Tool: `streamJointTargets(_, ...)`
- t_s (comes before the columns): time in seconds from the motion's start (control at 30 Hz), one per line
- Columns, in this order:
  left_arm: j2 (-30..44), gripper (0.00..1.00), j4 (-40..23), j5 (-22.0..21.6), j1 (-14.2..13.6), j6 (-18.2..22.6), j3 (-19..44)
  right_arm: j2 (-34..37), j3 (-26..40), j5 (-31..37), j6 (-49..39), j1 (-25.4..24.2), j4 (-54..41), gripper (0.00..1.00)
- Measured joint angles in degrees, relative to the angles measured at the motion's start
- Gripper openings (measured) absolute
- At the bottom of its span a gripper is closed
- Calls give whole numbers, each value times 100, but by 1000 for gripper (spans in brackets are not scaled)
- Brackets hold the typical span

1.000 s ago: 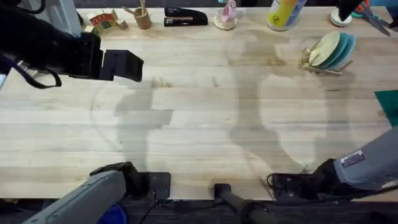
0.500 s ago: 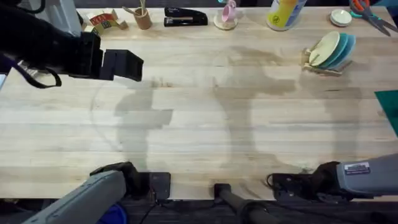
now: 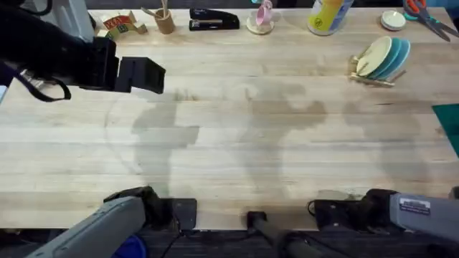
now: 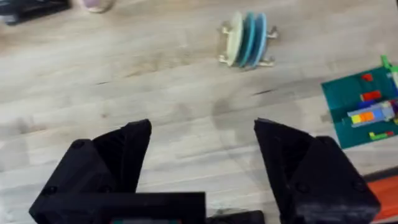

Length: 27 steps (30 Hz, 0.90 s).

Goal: Pick up the plates from the table one by one and place each into a slot on the dish rack.

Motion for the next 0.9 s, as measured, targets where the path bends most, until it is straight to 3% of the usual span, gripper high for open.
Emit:
streamJointTargets(0.3, 0, 994, 0, 0, 0, -2, 0, -609, -39, -260, -86, 0, 2, 994)
streamJointTargets(0.63, 0, 994, 0, 0, 0, 0, 0, -1591, -986, -301, -88, 0, 1, 993)
streamJointTargets(0.9, 0, 993, 0, 0, 0, 0, -2, -2102, -1237, -301, -88, 0, 0, 994)
